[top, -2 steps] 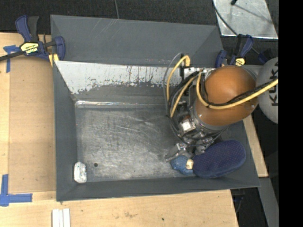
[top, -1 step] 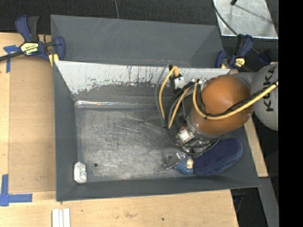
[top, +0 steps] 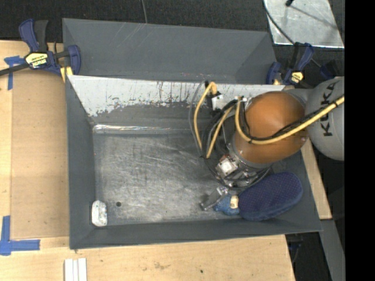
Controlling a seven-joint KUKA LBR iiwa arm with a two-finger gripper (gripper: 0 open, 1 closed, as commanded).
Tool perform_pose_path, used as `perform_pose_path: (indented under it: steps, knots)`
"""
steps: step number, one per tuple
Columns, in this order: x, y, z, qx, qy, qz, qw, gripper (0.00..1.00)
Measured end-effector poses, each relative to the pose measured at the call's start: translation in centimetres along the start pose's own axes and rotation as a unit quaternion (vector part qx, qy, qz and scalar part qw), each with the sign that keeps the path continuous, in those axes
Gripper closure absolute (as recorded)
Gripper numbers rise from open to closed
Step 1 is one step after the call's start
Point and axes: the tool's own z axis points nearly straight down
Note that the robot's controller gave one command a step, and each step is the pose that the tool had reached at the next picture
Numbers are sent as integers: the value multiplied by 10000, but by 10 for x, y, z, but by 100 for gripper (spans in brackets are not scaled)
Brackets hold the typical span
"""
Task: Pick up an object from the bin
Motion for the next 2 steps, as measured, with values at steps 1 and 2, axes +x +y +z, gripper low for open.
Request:
perform_pose_path:
  steps: [1, 2]
  knots:
    - [-1, -4, -3, 58, 0, -6, 10000, 100]
    - [-20, -4, -212, 157, 46, -1218, 9924, 100]
